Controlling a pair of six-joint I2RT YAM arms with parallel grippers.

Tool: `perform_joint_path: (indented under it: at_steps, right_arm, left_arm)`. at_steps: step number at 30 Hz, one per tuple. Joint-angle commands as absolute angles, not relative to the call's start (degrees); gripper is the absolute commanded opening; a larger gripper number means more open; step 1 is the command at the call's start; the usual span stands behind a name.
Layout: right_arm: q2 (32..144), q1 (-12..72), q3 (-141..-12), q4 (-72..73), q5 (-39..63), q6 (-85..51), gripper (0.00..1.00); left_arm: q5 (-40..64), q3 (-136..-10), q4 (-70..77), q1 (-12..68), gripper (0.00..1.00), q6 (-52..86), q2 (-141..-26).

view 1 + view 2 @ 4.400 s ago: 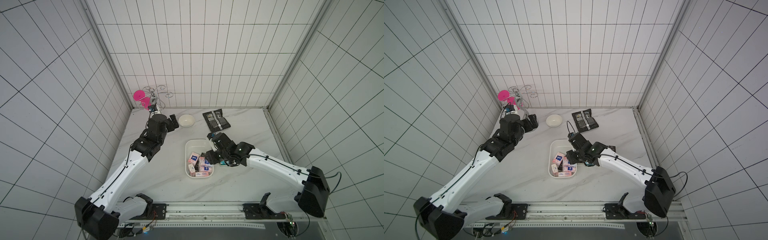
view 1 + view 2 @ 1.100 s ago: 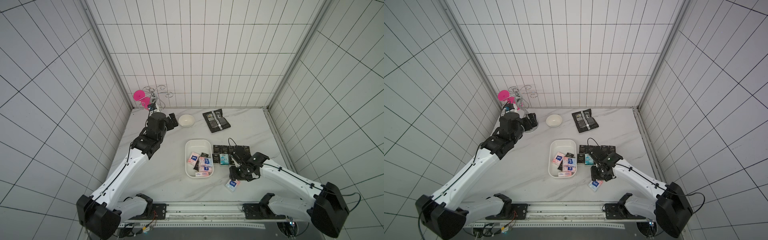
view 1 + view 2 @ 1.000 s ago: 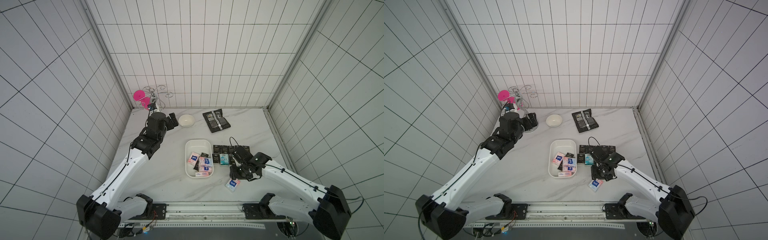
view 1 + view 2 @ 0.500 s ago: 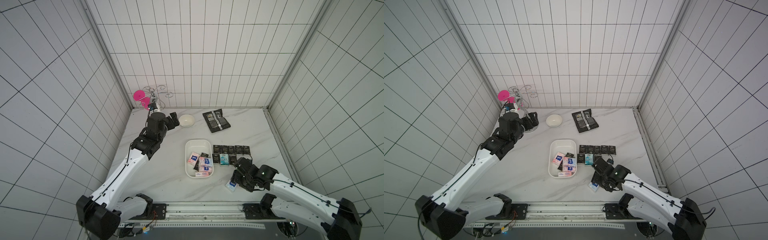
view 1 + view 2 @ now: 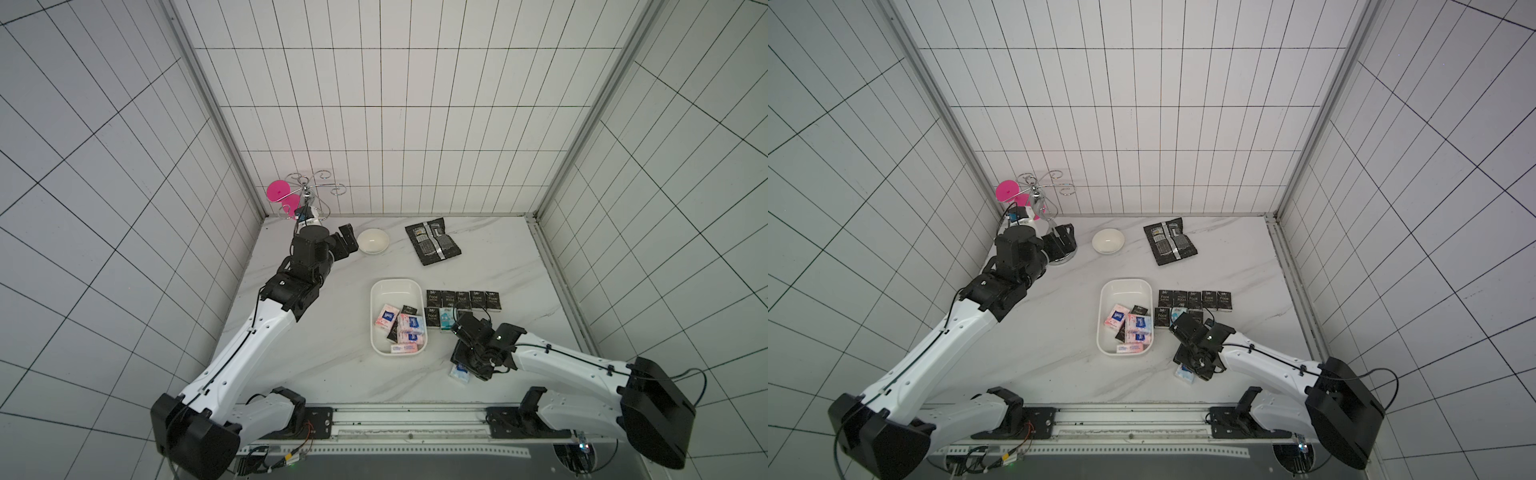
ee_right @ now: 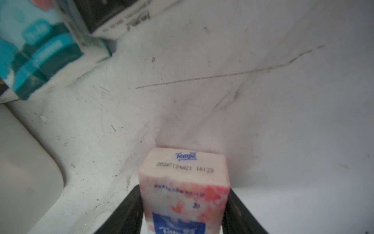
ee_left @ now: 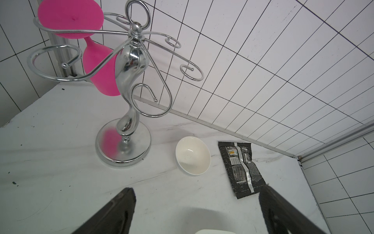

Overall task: Take the pocket tissues out of the storage box
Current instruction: Place the pocket tissues at the center of the board, then move the pocket tissues to the center of the board.

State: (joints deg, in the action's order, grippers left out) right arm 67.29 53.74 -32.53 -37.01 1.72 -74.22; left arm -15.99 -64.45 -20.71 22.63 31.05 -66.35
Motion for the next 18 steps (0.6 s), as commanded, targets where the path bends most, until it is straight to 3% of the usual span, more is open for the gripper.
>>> perform_joint_path:
  at_steps: [1, 18]
  right_arm:
    - [67.5, 52.9, -33.6, -37.0, 2.0, -72.6, 0.50]
    - [67.1, 39.6, -45.5, -52.6, -6.8, -44.3, 0.47]
  left_arm:
    - [-15.4, -63.9, -19.6, 22.2, 0.99, 30.8, -65.7]
    - [-11.8, -64.9, -19.7, 22.3, 0.99, 29.4, -67.5]
